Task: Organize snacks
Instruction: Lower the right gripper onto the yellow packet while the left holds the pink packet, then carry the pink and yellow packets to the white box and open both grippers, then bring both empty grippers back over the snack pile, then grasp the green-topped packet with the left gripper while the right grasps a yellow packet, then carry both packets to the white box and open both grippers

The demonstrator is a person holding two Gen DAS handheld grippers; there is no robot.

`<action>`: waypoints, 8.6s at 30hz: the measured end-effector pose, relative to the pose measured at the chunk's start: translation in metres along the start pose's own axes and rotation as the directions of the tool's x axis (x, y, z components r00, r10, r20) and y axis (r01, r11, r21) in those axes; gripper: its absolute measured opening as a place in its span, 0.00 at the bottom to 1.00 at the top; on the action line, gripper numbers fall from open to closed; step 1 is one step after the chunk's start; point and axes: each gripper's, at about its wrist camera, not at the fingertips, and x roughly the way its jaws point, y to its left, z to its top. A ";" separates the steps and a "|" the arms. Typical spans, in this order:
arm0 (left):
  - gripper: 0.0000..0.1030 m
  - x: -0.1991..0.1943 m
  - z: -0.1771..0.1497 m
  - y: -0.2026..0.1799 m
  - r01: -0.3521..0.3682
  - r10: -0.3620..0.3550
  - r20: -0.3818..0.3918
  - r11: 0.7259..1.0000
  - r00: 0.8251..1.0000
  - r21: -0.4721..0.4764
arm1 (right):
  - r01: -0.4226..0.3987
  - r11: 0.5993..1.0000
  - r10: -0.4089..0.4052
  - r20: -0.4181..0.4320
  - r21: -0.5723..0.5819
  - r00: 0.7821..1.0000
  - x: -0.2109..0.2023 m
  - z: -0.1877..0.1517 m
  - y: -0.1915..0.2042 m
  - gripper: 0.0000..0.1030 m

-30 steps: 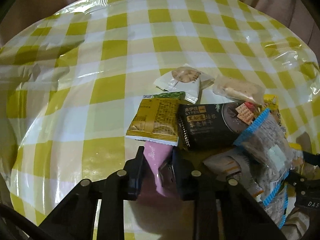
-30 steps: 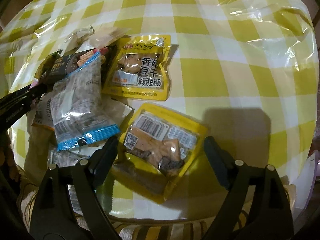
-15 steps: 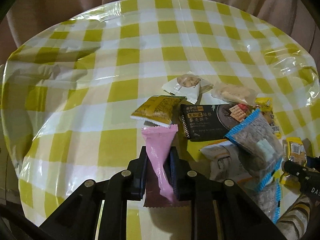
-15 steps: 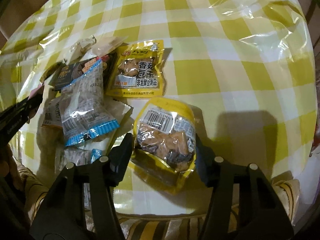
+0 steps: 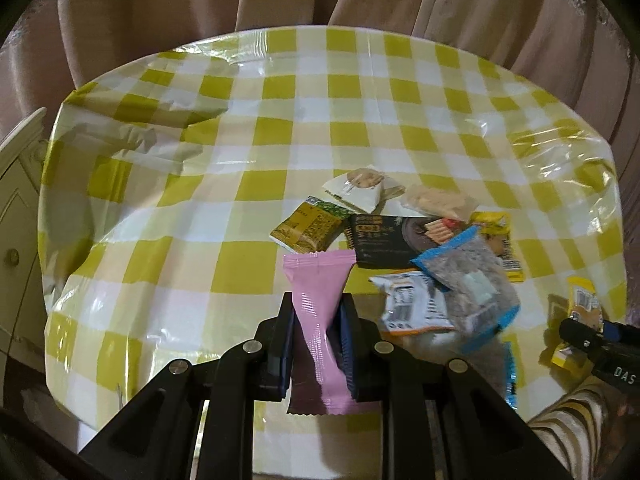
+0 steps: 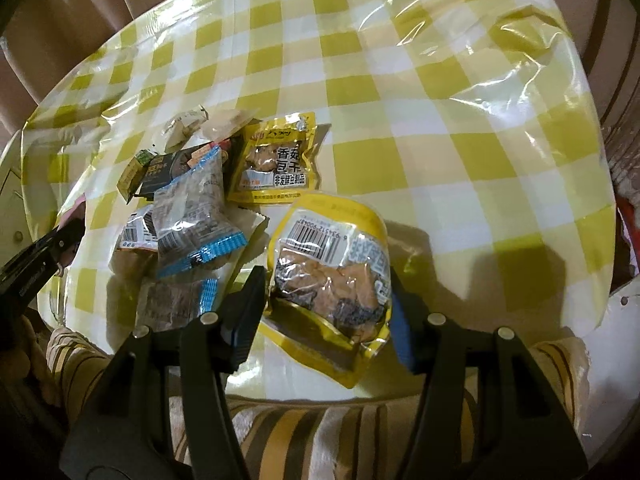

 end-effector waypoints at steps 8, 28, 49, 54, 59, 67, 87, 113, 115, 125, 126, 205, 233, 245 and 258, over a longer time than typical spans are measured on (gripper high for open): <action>0.20 -0.030 -0.013 -0.028 0.052 -0.052 0.037 0.999 0.998 -0.001 | -0.005 1.000 0.004 0.044 0.011 0.999 -0.024 -0.008 -0.013 0.58; 0.20 -0.071 -0.037 -0.171 0.234 -0.243 0.022 0.953 0.970 0.193 | -0.001 0.989 -0.016 0.112 0.150 0.994 -0.087 -0.042 -0.123 0.58; 0.20 -0.097 -0.069 -0.326 0.463 -0.453 -0.116 0.810 0.884 0.361 | 0.055 0.931 -0.107 0.126 0.361 0.986 -0.124 -0.087 -0.264 0.58; 0.20 -0.102 -0.083 -0.356 0.522 -0.496 -0.173 0.763 0.851 0.380 | 0.067 0.916 -0.125 0.120 0.396 0.985 -0.128 -0.096 -0.288 0.58; 0.20 -0.106 -0.094 -0.381 0.566 -0.523 -0.222 0.722 0.823 0.398 | 0.078 0.902 -0.140 0.116 0.425 0.983 -0.133 -0.105 -0.308 0.58; 0.24 -0.104 -0.106 -0.406 0.638 -0.562 -0.303 0.663 0.769 0.391 | 0.087 0.883 -0.155 0.112 0.461 0.982 -0.138 -0.115 -0.330 0.60; 0.56 -0.092 -0.091 -0.377 0.600 -0.536 -0.271 0.733 0.799 0.320 | 0.082 0.889 -0.143 0.104 0.451 0.984 -0.138 -0.110 -0.320 0.70; 0.56 -0.076 -0.060 -0.264 0.523 -0.503 -0.152 0.838 0.851 0.155 | 0.036 0.951 -0.072 0.107 0.306 0.992 -0.122 -0.075 -0.222 0.74; 0.56 -0.073 -0.057 -0.249 0.508 -0.492 -0.137 0.851 0.860 0.131 | 0.023 0.959 -0.055 0.105 0.283 0.993 -0.116 -0.072 -0.206 0.74; 0.56 -0.057 -0.042 -0.166 0.414 -0.412 -0.072 0.910 0.908 0.011 | -0.001 0.983 -0.016 0.091 0.182 0.996 -0.085 -0.057 -0.131 0.74; 0.56 -0.054 -0.041 -0.155 0.400 -0.400 -0.065 0.916 0.914 -0.005 | 0.004 0.985 -0.020 0.092 0.172 0.996 -0.084 -0.056 -0.126 0.74; 0.39 0.094 0.047 0.036 -0.041 0.036 -0.051 0.996 0.998 -0.082 | 0.008 0.994 -0.004 0.034 -0.110 0.999 0.088 0.089 0.036 0.42; 0.39 -0.002 -0.006 0.024 0.059 -0.047 0.058 0.972 0.997 -0.230 | -0.033 0.998 0.037 0.109 -0.045 0.993 -0.002 0.030 -0.011 0.25; 0.39 -0.039 -0.019 -0.040 0.147 -0.138 0.070 0.980 0.988 -0.132 | -0.006 1.000 0.008 0.147 -0.012 0.989 -0.046 -0.005 -0.047 0.25; 0.39 -0.062 -0.033 -0.143 0.271 -0.273 0.029 0.961 0.962 0.043 | 0.042 0.997 -0.051 0.149 0.061 0.987 -0.078 -0.037 -0.112 0.25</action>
